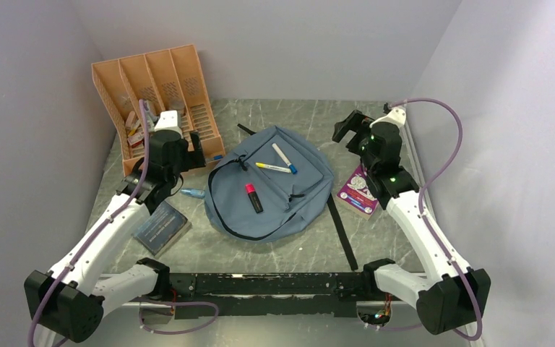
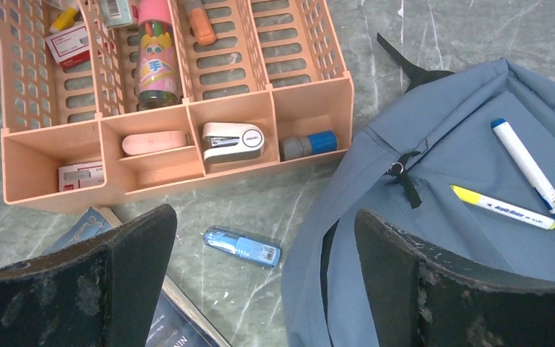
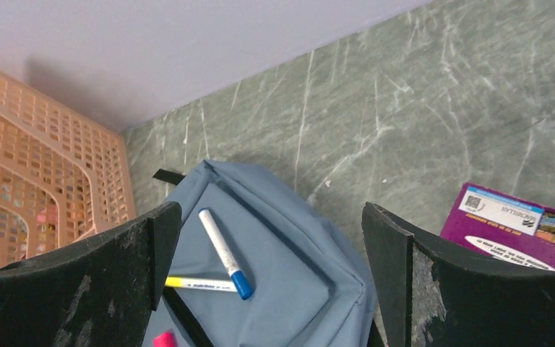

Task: Pack the student bag
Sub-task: Pick up the stationery from the student bag.

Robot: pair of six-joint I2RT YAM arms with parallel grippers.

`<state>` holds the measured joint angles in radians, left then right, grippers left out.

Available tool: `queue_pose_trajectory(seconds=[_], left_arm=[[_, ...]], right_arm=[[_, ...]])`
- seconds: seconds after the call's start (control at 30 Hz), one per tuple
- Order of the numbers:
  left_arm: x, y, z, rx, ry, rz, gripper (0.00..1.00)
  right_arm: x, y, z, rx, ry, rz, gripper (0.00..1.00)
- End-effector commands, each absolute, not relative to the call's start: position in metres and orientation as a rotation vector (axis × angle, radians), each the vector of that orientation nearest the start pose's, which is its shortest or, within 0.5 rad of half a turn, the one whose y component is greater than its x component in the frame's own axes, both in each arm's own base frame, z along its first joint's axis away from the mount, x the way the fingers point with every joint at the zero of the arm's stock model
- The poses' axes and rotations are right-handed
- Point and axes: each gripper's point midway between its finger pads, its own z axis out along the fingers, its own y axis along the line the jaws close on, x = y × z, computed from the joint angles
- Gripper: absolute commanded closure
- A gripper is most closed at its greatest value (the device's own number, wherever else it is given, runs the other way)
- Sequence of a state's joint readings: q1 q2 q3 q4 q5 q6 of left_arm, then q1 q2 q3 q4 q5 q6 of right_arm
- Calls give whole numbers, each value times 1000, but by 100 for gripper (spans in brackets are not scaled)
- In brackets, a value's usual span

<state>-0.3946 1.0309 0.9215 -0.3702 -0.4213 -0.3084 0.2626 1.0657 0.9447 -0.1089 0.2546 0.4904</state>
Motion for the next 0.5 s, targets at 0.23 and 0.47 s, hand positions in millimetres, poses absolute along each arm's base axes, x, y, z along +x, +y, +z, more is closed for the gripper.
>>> queue_pose_trajectory(seconds=[0.23,0.47], left_arm=[[337,-71,233,-222,1998,-101,2],[338,-71,229,-220,2015,-122,2]], right_arm=[[387,138,251,154,1929,535,1],[380,219,202,-197,2106,424,3]])
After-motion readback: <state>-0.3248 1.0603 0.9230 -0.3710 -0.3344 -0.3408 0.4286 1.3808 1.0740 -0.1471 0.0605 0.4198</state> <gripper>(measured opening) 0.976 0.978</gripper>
